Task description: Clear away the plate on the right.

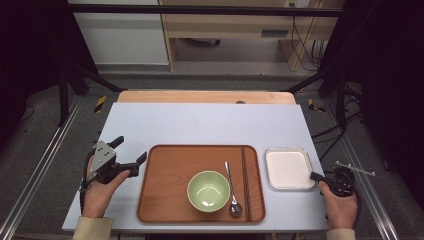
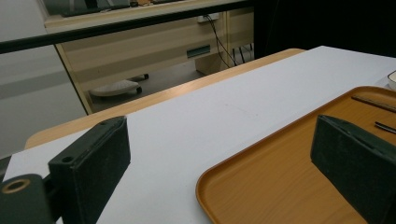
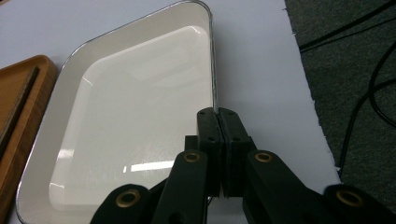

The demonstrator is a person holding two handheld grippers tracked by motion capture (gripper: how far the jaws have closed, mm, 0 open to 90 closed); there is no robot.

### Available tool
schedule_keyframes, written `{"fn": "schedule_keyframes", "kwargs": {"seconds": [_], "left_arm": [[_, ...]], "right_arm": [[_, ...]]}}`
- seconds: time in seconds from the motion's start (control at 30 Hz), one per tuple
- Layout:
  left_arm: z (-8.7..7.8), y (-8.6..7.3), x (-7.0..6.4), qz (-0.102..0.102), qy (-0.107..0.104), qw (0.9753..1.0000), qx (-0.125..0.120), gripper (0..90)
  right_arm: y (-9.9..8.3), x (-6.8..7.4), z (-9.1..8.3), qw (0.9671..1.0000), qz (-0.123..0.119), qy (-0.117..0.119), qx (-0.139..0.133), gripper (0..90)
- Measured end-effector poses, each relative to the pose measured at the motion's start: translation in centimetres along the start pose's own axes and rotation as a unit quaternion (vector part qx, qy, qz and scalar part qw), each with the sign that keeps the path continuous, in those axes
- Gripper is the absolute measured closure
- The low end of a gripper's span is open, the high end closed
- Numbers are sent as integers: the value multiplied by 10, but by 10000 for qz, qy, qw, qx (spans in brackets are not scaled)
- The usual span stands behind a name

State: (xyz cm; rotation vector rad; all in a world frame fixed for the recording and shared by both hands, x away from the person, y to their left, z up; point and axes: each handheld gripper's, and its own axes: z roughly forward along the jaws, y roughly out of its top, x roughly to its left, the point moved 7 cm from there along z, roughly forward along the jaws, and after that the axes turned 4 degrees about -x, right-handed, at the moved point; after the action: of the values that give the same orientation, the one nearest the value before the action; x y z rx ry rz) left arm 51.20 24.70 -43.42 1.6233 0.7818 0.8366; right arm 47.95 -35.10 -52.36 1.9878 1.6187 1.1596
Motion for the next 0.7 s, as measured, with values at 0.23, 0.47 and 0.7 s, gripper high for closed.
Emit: {"fn": "schedule_keyframes", "kwargs": {"seconds": [0.23, 0.47, 0.7], "left_arm": [[-1, 0, 2, -2, 37, 10000, 1, 47], [-2, 2, 2, 19, 57, 10000, 0, 47], [-6, 5, 7, 32, 175, 9998, -25, 50]], "right_arm": [[2, 7, -2, 9998, 75, 204, -23, 891], [13, 27, -13, 9981, 98, 509, -323, 891], [36, 71, -7, 9947, -190, 896, -459, 891]]}}
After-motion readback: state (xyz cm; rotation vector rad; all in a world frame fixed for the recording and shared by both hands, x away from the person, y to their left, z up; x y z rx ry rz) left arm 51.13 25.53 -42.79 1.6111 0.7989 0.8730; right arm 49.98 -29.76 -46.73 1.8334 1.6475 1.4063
